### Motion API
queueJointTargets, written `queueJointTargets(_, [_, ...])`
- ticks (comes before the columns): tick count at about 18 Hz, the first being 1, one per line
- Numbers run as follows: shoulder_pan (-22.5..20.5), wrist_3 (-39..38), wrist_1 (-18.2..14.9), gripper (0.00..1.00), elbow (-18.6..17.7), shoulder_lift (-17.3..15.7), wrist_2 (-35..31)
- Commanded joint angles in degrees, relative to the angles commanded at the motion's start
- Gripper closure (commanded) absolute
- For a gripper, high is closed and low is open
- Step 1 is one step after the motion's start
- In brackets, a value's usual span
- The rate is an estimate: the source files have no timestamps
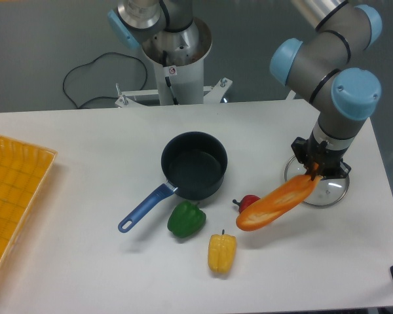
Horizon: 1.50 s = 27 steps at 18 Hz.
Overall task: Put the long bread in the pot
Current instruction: 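Carry the held long bread loaf up and over toward the saucepan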
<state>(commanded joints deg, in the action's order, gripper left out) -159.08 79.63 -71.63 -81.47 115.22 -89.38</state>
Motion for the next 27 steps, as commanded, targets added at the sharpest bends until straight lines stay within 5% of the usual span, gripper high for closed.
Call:
queueJointTargets(5, [0.09, 0.0, -1.84, 0.83, -0.52, -1.93, 0.0])
queueJointTargets(12, [0.35, 0.0, -9.66, 0.83, -3.68, -8.6, 0.35])
queueJointTargets(16, [0.61, 0.09, -9.76, 0.83, -5.97, -9.49, 0.18])
queueJointTargets(27, [0.62, 3.43, -9.23, 0.82, -16.34, -18.28, 0.0])
